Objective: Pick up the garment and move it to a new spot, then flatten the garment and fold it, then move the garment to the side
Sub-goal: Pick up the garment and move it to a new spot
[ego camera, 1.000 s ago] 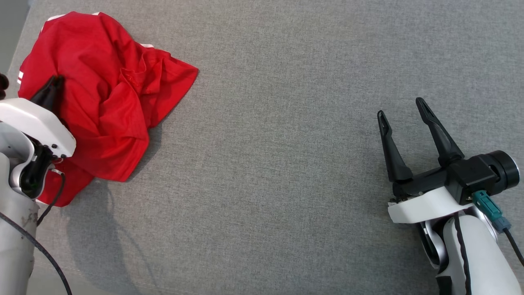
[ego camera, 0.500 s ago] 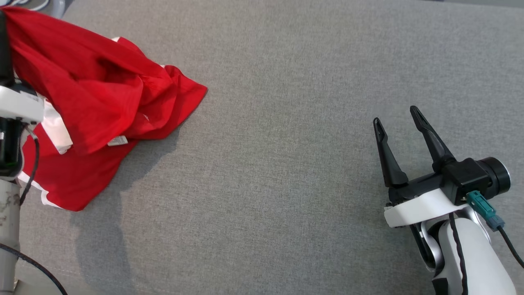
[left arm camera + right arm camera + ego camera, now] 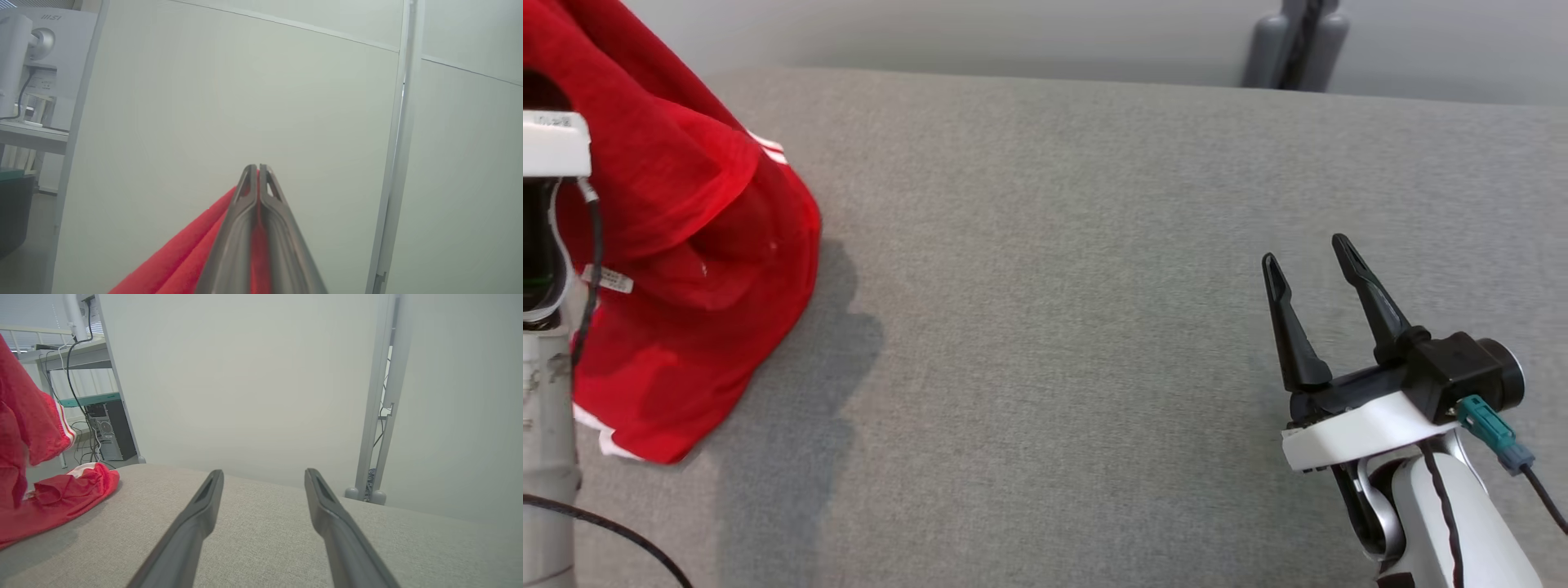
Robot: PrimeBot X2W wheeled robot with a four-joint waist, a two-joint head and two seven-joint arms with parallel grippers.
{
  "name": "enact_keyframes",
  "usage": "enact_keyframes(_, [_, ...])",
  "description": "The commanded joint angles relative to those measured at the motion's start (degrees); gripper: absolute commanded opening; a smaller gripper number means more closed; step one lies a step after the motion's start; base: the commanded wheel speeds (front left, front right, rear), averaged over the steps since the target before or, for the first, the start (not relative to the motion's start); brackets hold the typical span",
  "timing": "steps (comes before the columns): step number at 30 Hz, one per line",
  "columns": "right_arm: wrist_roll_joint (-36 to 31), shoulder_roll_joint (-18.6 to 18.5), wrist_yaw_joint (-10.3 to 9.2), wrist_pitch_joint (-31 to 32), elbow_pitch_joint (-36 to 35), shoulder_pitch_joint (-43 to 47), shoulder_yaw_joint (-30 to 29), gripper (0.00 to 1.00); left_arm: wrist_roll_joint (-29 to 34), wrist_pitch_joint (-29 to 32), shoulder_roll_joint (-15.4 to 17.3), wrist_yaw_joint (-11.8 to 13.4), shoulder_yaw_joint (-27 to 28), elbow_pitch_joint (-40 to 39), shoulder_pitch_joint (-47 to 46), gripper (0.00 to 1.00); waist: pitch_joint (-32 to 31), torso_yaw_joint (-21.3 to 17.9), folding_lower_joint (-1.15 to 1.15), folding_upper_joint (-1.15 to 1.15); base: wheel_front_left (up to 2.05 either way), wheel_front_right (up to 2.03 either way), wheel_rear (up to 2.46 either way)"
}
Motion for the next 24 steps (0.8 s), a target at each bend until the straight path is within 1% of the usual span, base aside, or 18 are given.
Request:
enact_keyframes(1, [0.64, -0.3, -0.03, -0.09, -0.27, 0.57, -0.19, 1.0, -1.11, 0.95, -1.09, 0.85, -0.02, -2.78, 0.21, 0.0, -1.56, -1.81, 0.0, 0.0, 0.0, 0.0, 0.0])
enact_keyframes(8, [1.65, -0.28, -0.02, -0.08, -1.04, 0.99, -1.09, 1.0, -3.64, 5.62, -6.16, 3.8, -3.41, -12.38, 1.28, 0.0, -2.42, -6.02, 0.0, 0.0, 0.0, 0.0, 0.0])
enact_keyframes(15, [2.52, -0.3, -0.02, -0.08, -2.62, -0.75, -1.94, 1.0, -3.89, 8.82, -9.97, 5.88, -7.58, -18.71, 1.51, 0.0, 0.04, -12.62, 0.0, 0.0, 0.0, 0.0, 0.0])
enact_keyframes(17, [2.77, -0.28, -0.02, -0.08, -3.02, -0.93, -2.75, 1.0, -4.73, 9.54, -11.54, 6.13, -9.06, -19.24, 1.27, 0.0, 1.07, -14.6, 0.0, 0.0, 0.0, 0.0, 0.0])
enact_keyframes(20, [3.17, -0.26, -0.02, -0.08, -3.8, -1.29, -3.98, 1.0, -2.49, 10.06, -12.56, 5.47, -12.75, -19.39, 0.21, 0.0, 2.7, -17.6, 0.0, 0.0, 0.0, 0.0, 0.0])
enact_keyframes(24, [4.16, -0.25, -0.02, -0.08, -4.65, -1.87, -5.08, 1.0, -0.66, 9.5, -14.51, 5.26, -17.19, -17.53, -0.37, 0.0, 4.75, -21.62, 0.0, 0.0, 0.0, 0.0, 0.0])
